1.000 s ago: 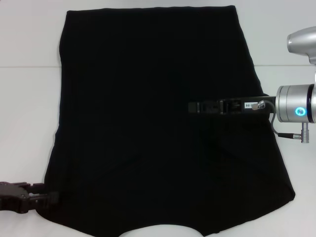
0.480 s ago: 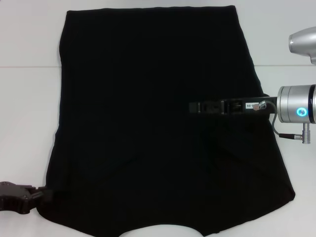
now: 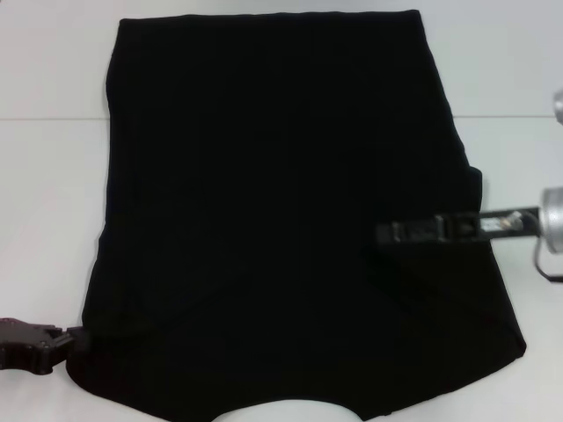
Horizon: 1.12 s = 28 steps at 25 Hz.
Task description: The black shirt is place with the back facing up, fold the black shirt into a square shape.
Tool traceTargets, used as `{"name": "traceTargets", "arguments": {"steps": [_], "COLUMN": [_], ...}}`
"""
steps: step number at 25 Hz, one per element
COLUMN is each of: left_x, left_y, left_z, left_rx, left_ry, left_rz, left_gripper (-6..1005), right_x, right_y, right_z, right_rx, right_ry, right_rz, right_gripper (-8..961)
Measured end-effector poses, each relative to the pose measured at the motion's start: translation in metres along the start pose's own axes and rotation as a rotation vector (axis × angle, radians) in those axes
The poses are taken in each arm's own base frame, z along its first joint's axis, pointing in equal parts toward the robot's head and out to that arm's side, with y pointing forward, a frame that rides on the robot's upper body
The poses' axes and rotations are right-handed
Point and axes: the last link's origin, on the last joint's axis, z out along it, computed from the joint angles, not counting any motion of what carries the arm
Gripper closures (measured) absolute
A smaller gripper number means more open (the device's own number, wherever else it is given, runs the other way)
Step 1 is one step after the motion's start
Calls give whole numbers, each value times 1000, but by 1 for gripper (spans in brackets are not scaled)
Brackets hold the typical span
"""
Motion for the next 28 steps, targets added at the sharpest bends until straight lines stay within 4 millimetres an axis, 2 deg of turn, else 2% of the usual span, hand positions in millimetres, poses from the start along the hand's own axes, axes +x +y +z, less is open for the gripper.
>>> {"name": "traceTargets", "arguments": {"steps": [10,13,17,28], "left_x": [0,0,0,1], "left_y": [-2,-1,0,0], "left_z": [1,2,3,3], "left_rx": [14,13,5,9], "left_ry": [24,25,25,27], "left_rz": [-14,-17,-15,-13], "left_gripper": [975,975,975,976], "right_x": [53,65,74,76], "right_y": [-49,-58,-62,-56], "right_z": [-65,-76,-80,-73], "right_rx": [119,149,166,146], "right_ry": [34,43,54,83], "right_rz": [210,238,250,239], "right_gripper": [220,221,221,220]}}
